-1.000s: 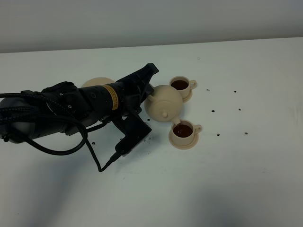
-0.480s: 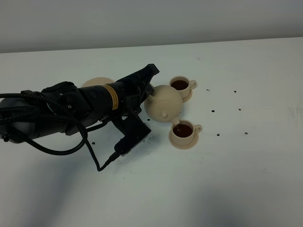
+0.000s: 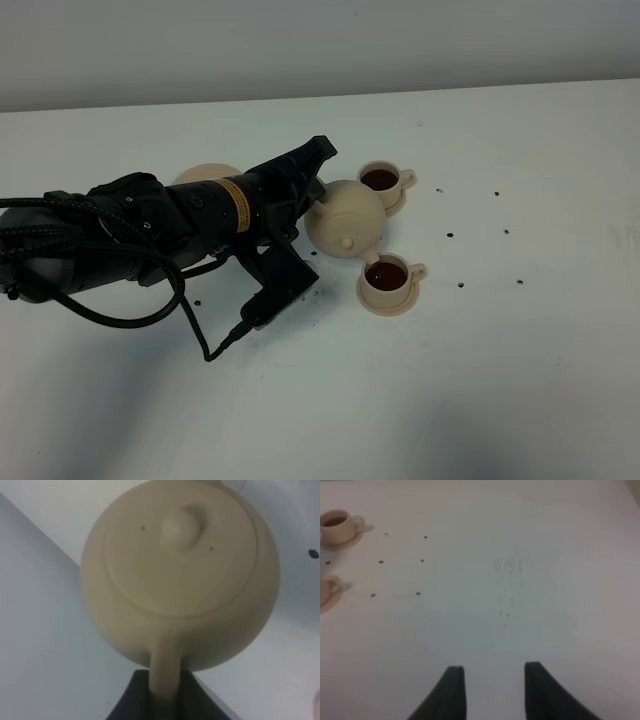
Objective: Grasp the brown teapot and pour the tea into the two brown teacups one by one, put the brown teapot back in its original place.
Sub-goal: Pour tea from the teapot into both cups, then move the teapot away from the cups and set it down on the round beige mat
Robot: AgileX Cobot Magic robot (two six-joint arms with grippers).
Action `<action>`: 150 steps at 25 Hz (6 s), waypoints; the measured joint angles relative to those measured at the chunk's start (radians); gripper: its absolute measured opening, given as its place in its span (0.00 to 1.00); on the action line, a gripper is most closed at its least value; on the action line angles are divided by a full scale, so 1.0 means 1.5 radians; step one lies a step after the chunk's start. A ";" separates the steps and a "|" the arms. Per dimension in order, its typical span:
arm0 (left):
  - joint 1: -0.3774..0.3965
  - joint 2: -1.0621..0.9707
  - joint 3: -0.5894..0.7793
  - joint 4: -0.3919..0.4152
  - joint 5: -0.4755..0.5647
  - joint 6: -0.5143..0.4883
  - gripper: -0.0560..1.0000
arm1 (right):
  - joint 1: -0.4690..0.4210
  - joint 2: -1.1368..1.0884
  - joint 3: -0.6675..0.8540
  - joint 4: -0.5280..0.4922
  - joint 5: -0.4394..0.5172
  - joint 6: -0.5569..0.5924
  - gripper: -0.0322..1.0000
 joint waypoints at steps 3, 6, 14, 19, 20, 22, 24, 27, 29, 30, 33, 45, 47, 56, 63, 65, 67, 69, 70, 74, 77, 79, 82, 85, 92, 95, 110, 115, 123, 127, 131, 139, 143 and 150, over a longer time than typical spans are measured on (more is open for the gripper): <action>0.000 0.000 0.000 0.000 0.000 0.003 0.13 | 0.000 0.000 0.000 0.000 0.000 0.000 0.33; 0.000 0.000 0.000 0.000 0.000 0.003 0.13 | 0.000 0.000 0.000 0.000 0.000 0.000 0.33; 0.000 0.000 0.000 0.000 0.000 0.008 0.13 | 0.000 0.000 0.000 0.000 0.000 0.000 0.33; 0.000 0.000 0.000 0.000 0.000 0.020 0.13 | 0.000 0.000 0.000 0.000 0.000 0.000 0.33; 0.000 0.000 0.000 0.000 0.000 0.021 0.13 | 0.000 0.000 0.000 0.000 0.000 0.000 0.33; 0.000 0.000 0.000 0.000 0.000 0.023 0.13 | 0.000 0.000 0.000 0.000 0.000 0.000 0.33; 0.000 0.000 0.000 0.000 0.000 0.023 0.13 | 0.000 0.000 0.000 0.000 0.000 0.000 0.33; 0.000 0.000 0.000 0.000 -0.001 0.023 0.13 | 0.000 0.000 0.000 0.000 0.000 0.000 0.33; 0.000 0.000 0.000 0.000 -0.001 0.023 0.13 | 0.000 0.000 0.000 0.000 0.000 0.000 0.33; 0.000 0.000 0.000 0.000 -0.001 0.024 0.13 | 0.000 0.000 0.000 0.000 0.000 0.000 0.33; 0.000 0.000 0.000 0.000 -0.001 0.025 0.13 | 0.000 0.000 0.000 0.000 0.000 0.000 0.33; 0.000 0.000 0.000 0.000 -0.006 0.026 0.13 | 0.000 0.000 0.000 0.000 0.000 0.000 0.33; 0.000 0.000 0.000 0.000 -0.006 0.031 0.13 | 0.000 0.000 0.000 0.000 0.000 0.000 0.33; 0.000 0.000 0.000 -0.003 -0.006 0.040 0.13 | 0.000 0.000 0.000 0.000 0.000 0.000 0.33; 0.000 0.000 0.000 -0.013 -0.013 0.002 0.13 | 0.000 0.000 0.000 0.000 0.000 0.000 0.33; 0.000 0.000 0.000 -0.018 -0.018 -0.023 0.13 | 0.000 0.000 0.000 0.000 0.000 0.000 0.33; 0.000 0.000 0.000 -0.026 -0.018 -0.050 0.13 | 0.000 0.000 0.000 0.000 0.000 0.000 0.33; 0.000 0.000 0.000 -0.028 -0.018 -0.079 0.13 | 0.000 0.000 0.000 0.000 0.000 0.000 0.33; 0.000 0.000 0.000 -0.029 -0.018 -0.090 0.13 | 0.000 0.000 0.000 0.000 0.000 0.000 0.33; 0.000 0.000 0.000 -0.033 -0.018 -0.128 0.13 | 0.000 0.000 0.000 0.000 0.000 0.000 0.33; 0.000 0.000 0.000 -0.044 -0.018 -0.158 0.13 | 0.000 0.000 0.000 0.000 0.000 0.000 0.33; 0.002 -0.002 0.003 -0.052 -0.018 -0.178 0.13 | 0.000 0.000 0.000 0.000 0.000 0.000 0.33; 0.014 -0.010 0.018 -0.068 -0.021 -0.215 0.13 | 0.000 0.000 0.000 0.000 0.000 0.000 0.33; 0.036 -0.027 0.028 -0.075 -0.019 -0.253 0.13 | 0.000 0.000 0.000 0.000 0.000 0.000 0.33; 0.075 -0.074 0.034 -0.096 -0.009 -0.329 0.13 | 0.000 0.000 0.000 0.000 0.000 0.000 0.33; 0.089 -0.082 0.034 -0.114 0.007 -0.337 0.13 | 0.000 0.000 0.000 0.000 0.000 0.000 0.33; 0.174 -0.110 0.034 -0.169 0.019 -0.374 0.13 | 0.000 0.000 0.000 0.000 0.000 0.000 0.33; 0.200 -0.110 0.034 -0.185 0.019 -0.386 0.13 | 0.000 0.000 0.000 0.000 0.000 0.000 0.33; 0.242 -0.110 0.034 -0.215 0.012 -0.432 0.13 | 0.000 0.000 0.000 0.000 0.000 0.000 0.33; 0.254 -0.110 0.034 -0.237 0.010 -0.531 0.13 | 0.000 0.000 0.000 0.000 0.000 0.000 0.33; 0.254 -0.110 0.034 -0.260 0.010 -0.629 0.13 | 0.000 0.000 0.000 0.000 0.000 0.000 0.33; 0.254 -0.093 0.048 -0.294 0.023 -0.821 0.13 | 0.000 0.000 0.000 0.000 0.000 0.000 0.33; 0.254 -0.089 0.086 -0.316 0.024 -0.885 0.13 | 0.000 0.000 0.000 0.000 0.000 0.000 0.33; 0.261 -0.086 0.095 -0.340 0.028 -0.975 0.13 | 0.000 0.000 0.000 0.000 0.000 0.000 0.33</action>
